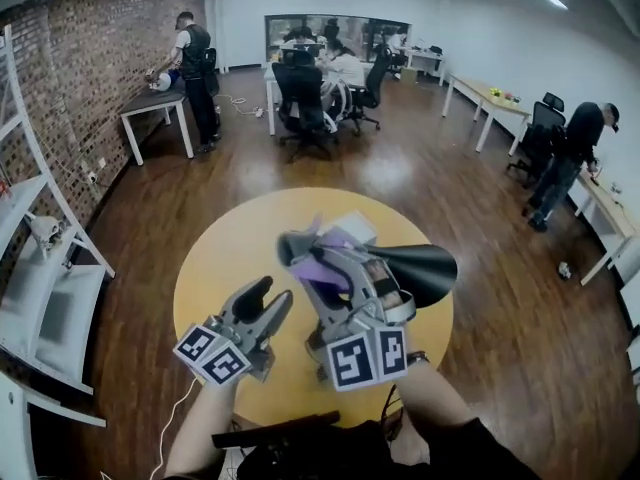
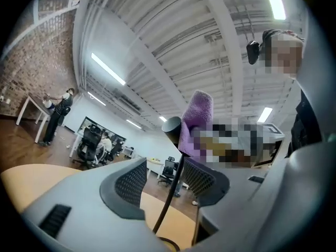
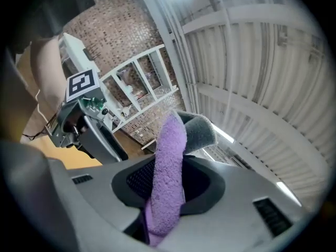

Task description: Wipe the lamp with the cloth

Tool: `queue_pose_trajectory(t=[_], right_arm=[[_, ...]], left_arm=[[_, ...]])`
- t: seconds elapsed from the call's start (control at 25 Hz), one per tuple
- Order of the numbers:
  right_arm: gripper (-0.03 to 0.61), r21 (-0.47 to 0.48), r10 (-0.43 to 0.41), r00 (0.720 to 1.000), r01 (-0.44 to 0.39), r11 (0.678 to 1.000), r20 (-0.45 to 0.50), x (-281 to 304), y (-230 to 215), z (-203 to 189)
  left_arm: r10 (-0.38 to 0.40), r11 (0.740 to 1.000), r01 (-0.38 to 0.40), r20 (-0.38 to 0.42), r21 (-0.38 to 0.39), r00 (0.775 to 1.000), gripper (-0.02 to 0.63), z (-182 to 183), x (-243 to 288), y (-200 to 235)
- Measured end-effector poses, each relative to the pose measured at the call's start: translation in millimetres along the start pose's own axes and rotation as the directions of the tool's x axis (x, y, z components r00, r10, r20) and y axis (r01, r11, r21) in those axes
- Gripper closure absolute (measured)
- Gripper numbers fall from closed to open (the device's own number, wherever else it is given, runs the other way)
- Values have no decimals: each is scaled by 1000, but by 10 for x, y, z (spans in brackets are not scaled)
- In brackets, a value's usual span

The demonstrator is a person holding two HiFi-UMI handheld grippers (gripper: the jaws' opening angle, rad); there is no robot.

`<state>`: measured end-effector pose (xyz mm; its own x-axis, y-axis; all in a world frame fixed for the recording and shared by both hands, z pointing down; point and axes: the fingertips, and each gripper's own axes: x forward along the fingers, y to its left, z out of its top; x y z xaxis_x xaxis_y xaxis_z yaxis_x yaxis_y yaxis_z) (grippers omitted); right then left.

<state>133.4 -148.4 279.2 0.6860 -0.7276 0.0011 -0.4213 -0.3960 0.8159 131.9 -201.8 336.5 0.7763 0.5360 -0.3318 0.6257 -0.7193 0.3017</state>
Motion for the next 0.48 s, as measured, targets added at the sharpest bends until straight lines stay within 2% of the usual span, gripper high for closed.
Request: queue_pose_trajectory(t=[0.24,0.48], right_arm=[[460,178,-133,986,149,973,-96,-263,-245,-359],[460,346,-184,954,260,902,-237,-736,-518,-988]], left_arm=[[-135,989,130,-65,-74,989,405,-52,118,75],[-211,971,202,-61,-130,976,405,-137,297,-35]])
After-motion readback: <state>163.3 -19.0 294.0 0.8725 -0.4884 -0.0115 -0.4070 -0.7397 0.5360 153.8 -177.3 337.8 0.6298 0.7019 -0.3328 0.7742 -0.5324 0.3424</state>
